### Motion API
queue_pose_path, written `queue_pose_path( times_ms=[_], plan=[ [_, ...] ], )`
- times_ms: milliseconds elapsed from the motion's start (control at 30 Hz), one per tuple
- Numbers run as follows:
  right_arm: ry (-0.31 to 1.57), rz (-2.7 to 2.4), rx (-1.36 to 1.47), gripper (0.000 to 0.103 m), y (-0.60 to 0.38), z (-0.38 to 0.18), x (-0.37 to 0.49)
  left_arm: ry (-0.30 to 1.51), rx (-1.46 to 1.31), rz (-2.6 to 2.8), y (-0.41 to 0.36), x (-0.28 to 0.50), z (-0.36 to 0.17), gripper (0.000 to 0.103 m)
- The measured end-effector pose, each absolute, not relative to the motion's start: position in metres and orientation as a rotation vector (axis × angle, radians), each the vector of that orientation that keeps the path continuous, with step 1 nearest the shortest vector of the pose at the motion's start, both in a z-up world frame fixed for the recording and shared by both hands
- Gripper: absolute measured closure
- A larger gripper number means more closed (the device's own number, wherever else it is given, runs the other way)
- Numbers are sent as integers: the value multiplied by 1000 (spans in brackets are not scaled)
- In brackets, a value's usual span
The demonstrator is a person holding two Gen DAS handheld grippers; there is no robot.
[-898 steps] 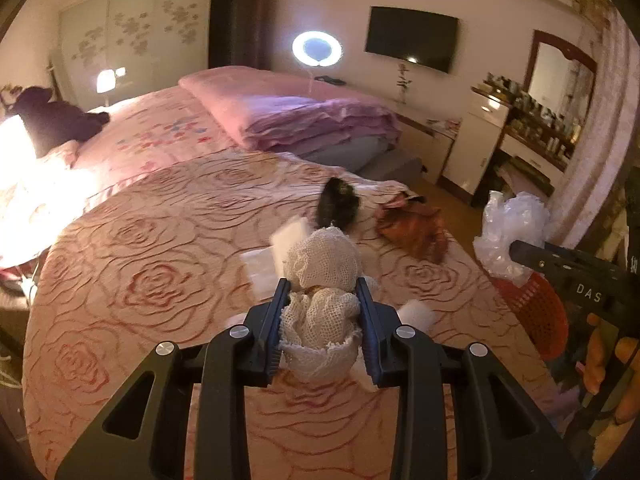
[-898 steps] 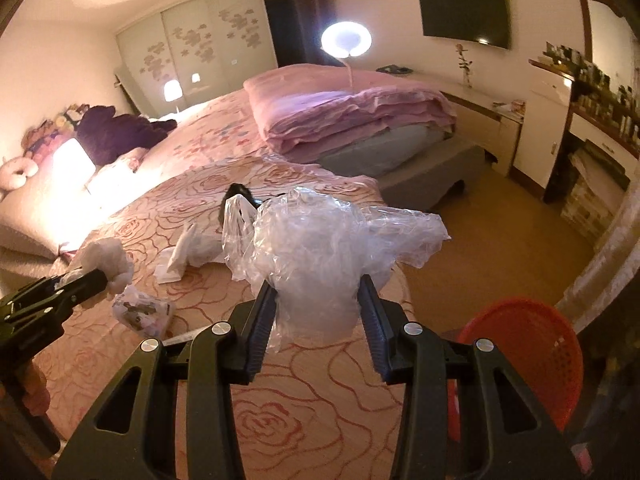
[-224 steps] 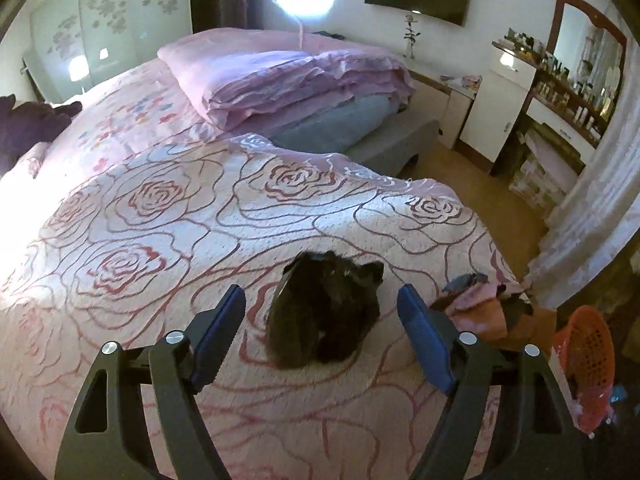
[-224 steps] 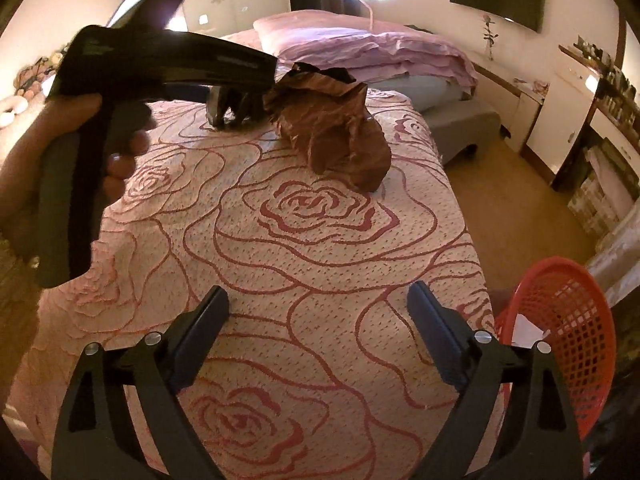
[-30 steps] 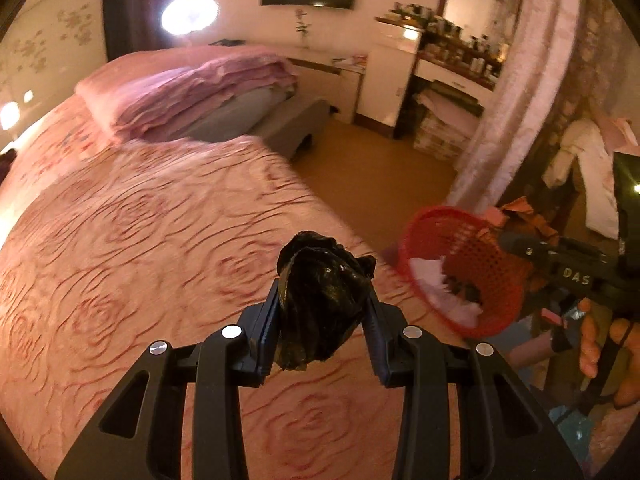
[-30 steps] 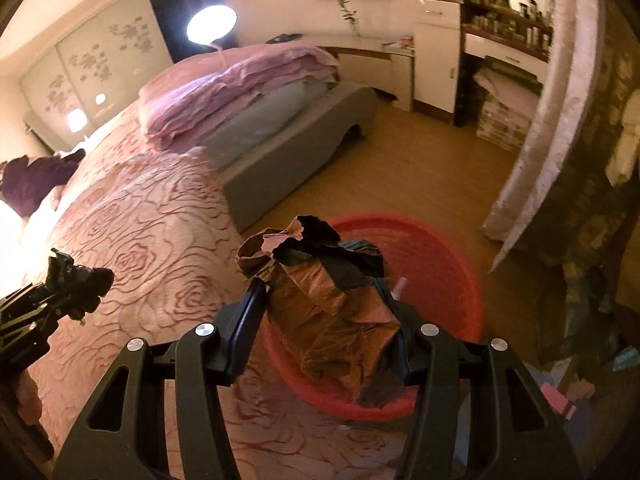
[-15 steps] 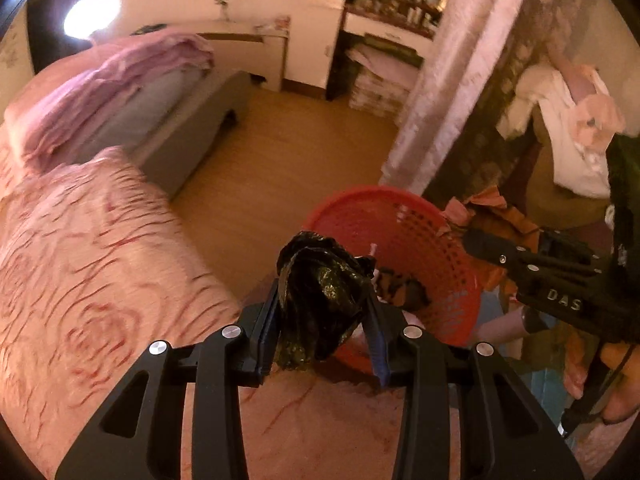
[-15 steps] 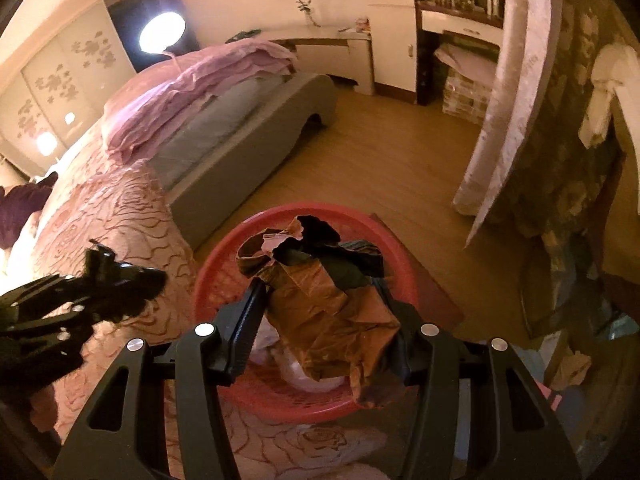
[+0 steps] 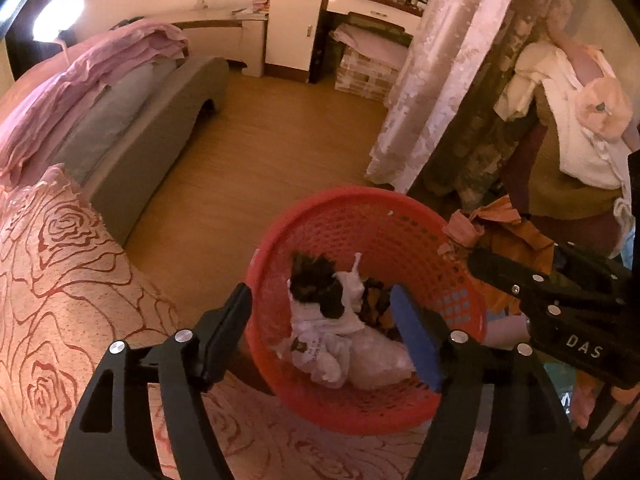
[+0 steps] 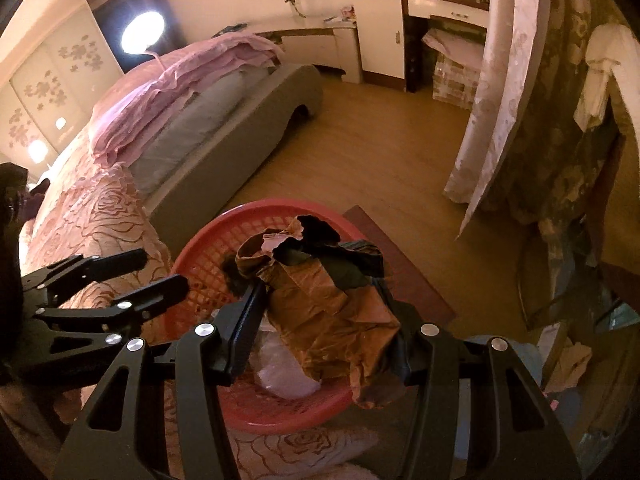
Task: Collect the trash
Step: 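Open both tools to drop the bags into the basket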
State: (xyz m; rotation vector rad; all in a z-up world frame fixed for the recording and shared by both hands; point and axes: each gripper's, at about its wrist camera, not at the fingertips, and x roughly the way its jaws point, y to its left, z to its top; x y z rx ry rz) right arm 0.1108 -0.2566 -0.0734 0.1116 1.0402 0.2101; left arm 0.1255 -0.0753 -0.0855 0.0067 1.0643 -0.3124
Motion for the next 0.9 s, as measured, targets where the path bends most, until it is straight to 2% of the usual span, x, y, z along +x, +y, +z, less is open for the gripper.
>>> queue_pose_path(
  times_ms=[333, 400, 567, 900],
  plan=[
    [1084, 235, 105, 49, -242, -89, 125, 1027, -24, -219, -43, 123, -71, 32],
    [1089, 238, 102, 46, -239, -91, 127, 1021, -21, -204, -38, 121, -69, 32],
    [1071, 243, 102, 30, -230, -87, 129, 1013, -27, -182, -30, 117, -66, 32],
    [1032, 221, 112, 21, -239, -76, 112, 982, -37, -145, -21, 103, -55, 27]
  ],
)
